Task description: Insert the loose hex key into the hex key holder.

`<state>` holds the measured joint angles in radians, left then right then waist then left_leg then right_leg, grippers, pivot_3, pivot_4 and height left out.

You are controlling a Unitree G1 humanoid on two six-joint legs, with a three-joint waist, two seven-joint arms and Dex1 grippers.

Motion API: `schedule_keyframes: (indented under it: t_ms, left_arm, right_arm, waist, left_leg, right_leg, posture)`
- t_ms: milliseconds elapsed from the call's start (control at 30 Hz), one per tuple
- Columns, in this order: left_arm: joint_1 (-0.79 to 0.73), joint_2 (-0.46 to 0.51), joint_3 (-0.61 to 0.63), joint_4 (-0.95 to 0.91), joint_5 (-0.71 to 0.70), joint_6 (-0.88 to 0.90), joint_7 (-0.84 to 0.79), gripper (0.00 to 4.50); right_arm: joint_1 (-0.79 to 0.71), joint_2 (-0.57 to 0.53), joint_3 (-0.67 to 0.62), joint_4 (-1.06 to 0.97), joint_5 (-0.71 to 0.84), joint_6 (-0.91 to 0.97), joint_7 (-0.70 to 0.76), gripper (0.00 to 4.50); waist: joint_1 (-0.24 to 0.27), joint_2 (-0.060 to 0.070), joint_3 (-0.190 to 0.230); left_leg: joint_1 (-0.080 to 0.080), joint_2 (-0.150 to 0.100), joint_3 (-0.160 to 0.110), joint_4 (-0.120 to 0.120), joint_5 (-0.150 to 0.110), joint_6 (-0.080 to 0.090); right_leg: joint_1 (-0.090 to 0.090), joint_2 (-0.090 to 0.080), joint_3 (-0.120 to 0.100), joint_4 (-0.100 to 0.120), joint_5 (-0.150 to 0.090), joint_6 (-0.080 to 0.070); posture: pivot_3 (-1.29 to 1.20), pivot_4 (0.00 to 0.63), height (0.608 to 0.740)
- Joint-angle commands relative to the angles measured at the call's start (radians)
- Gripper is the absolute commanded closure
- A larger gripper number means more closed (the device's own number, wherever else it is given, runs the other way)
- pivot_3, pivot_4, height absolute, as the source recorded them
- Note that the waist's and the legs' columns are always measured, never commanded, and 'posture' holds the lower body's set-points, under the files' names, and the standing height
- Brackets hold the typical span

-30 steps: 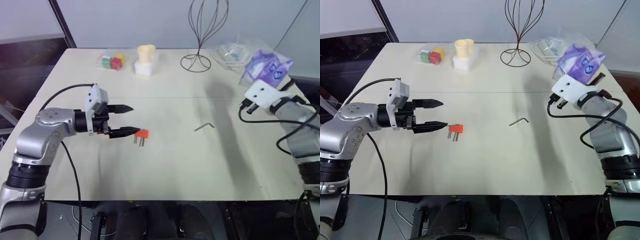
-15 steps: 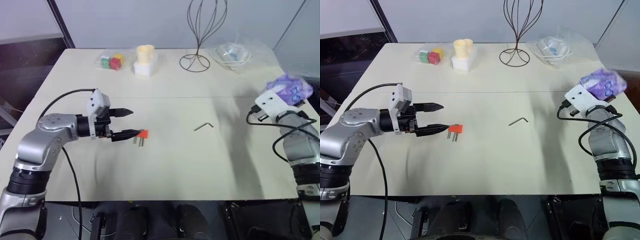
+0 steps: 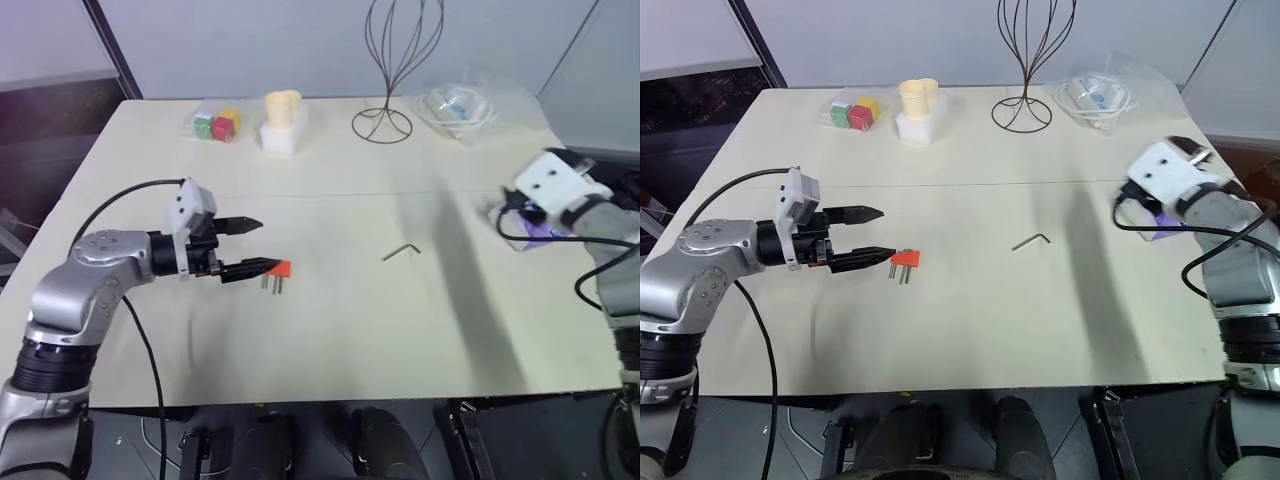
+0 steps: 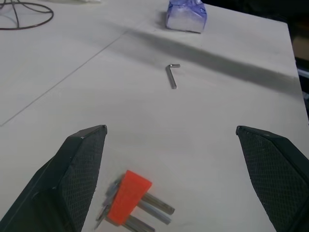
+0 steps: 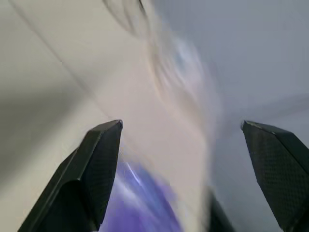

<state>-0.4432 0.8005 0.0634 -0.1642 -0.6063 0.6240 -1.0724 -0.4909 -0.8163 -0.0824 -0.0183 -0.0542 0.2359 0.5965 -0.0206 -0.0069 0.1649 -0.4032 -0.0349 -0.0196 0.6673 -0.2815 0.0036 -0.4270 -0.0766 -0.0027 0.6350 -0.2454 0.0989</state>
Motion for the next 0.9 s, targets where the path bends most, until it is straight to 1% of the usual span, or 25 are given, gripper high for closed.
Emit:
schedule_keyframes:
  t_ms: [33,167,233,300,500,700,800,900]
  left_arm:
    - [-0.007,0.059,0.045,0.055,0.0,-0.019,-0.068,0.0]
    - [0.021,0.146,0.05,0.11,0.007,-0.024,-0.166,0.0]
    - [0.048,0.195,0.05,0.113,0.012,-0.021,-0.21,0.0]
    - [0.072,0.223,0.058,0.104,0.006,-0.011,-0.23,0.0]
    - [0.121,0.225,0.126,0.033,-0.031,0.017,-0.189,0.0]
    - [0.145,0.209,0.19,-0.031,-0.076,0.064,-0.129,0.0]
    - [0.147,0.2,0.205,-0.045,-0.081,0.067,-0.1,0.0]
    - [0.155,0.189,0.212,-0.073,-0.095,0.08,-0.076,0.0]
  right_arm:
    - [0.011,0.084,0.024,-0.15,0.204,0.022,0.141,0.45]
    - [0.028,0.161,0.12,-0.186,0.286,0.066,0.244,0.45]
    - [0.021,0.201,0.184,-0.159,0.299,0.081,0.285,0.45]
    - [0.011,0.235,0.232,-0.114,0.289,0.073,0.311,0.45]
    - [-0.06,0.344,0.34,0.085,0.238,0.007,0.366,0.45]
    - [-0.143,0.454,0.381,0.272,0.21,-0.066,0.401,0.45]
    - [-0.191,0.513,0.41,0.399,0.175,-0.126,0.416,0.45]
    - [-0.223,0.547,0.422,0.494,0.145,-0.183,0.425,0.45]
  waist:
    - [0.004,0.0,0.0]
    - [0.013,0.0,0.0]
    - [0.01,-0.001,0.0]
    - [0.007,-0.001,0.0]
    - [0.006,-0.001,0.0]
    - [0.004,-0.001,0.0]
    - [0.003,-0.001,0.0]
    - [0.004,-0.001,0.0]
  left_leg:
    - [0.0,0.0,0.0,0.0,0.0,0.0]
    - [-0.001,-0.002,-0.001,0.001,0.0,0.001]
    - [-0.001,-0.003,-0.001,0.001,-0.001,0.001]
    - [-0.001,-0.003,0.0,0.001,-0.001,0.002]
    - [0.0,-0.003,-0.001,0.001,-0.001,0.001]
    - [0.0,-0.002,-0.001,0.001,0.0,0.0]
    - [0.0,-0.002,-0.001,0.001,0.0,0.0]
    - [0.0,-0.002,-0.001,0.0,0.0,-0.001]
  right_leg:
    - [0.0,0.0,0.0,0.0,0.0,0.0]
    - [0.001,-0.002,0.0,0.0,0.0,0.0]
    - [0.001,-0.003,0.0,-0.001,0.0,0.0]
    - [0.001,-0.003,0.0,-0.001,0.0,0.0]
    - [0.0,-0.003,0.0,0.0,0.0,0.0]
    - [-0.001,-0.003,0.0,0.001,0.0,0.0]
    - [-0.001,-0.003,0.0,0.002,0.0,0.0]
    - [-0.001,-0.003,0.0,0.002,0.0,0.0]
  posture:
    - [0.0,0.15,0.74]
    - [0.0,0.15,0.74]
    - [0.0,0.15,0.74]
    - [0.0,0.15,0.74]
    - [0.0,0.15,0.74]
    - [0.0,0.15,0.74]
    - [0.0,0.15,0.74]
    - [0.0,0.15,0.74]
